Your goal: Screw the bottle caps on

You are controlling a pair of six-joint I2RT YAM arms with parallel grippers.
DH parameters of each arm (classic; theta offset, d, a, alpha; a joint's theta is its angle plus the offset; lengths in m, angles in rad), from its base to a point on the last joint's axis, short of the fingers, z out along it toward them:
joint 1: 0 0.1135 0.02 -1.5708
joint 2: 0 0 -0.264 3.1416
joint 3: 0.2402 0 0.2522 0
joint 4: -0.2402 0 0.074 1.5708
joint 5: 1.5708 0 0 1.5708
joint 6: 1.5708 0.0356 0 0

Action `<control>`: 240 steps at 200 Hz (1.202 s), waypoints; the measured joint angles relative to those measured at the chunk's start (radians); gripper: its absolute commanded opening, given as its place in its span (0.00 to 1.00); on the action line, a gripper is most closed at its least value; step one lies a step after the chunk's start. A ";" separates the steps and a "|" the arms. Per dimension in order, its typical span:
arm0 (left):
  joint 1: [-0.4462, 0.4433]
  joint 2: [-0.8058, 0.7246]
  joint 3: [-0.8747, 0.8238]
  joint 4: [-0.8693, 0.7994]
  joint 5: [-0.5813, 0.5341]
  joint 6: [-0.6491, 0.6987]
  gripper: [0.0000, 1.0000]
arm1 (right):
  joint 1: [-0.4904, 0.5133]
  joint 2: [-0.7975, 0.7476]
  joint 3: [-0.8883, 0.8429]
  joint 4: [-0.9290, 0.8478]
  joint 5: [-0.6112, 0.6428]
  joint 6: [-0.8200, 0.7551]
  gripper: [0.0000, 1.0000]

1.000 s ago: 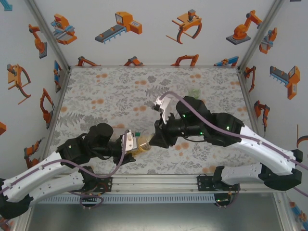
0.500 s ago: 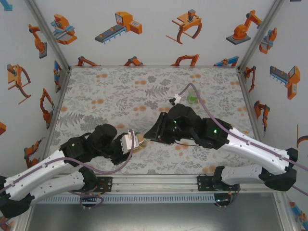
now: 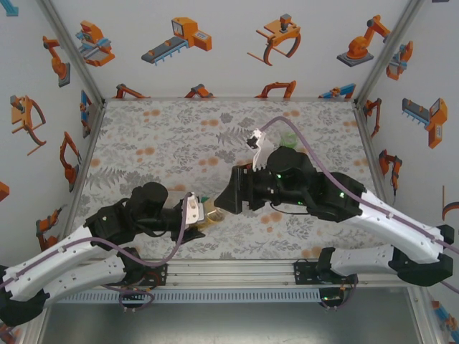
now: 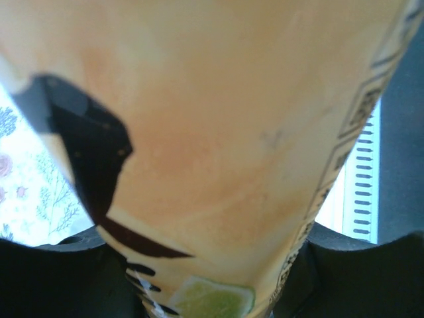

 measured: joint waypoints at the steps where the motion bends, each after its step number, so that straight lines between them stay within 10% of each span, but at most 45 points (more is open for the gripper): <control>1: 0.000 0.000 0.000 0.000 0.002 0.000 0.00 | 0.000 -0.001 0.001 0.000 -0.001 -0.006 0.67; 125: 0.000 0.031 0.080 -0.031 0.183 0.006 0.00 | -0.006 0.084 0.240 -0.196 -0.457 -0.940 0.51; 240: 0.000 0.036 0.089 -0.061 0.187 0.007 0.00 | -0.007 0.164 0.298 -0.212 -0.542 -1.087 0.40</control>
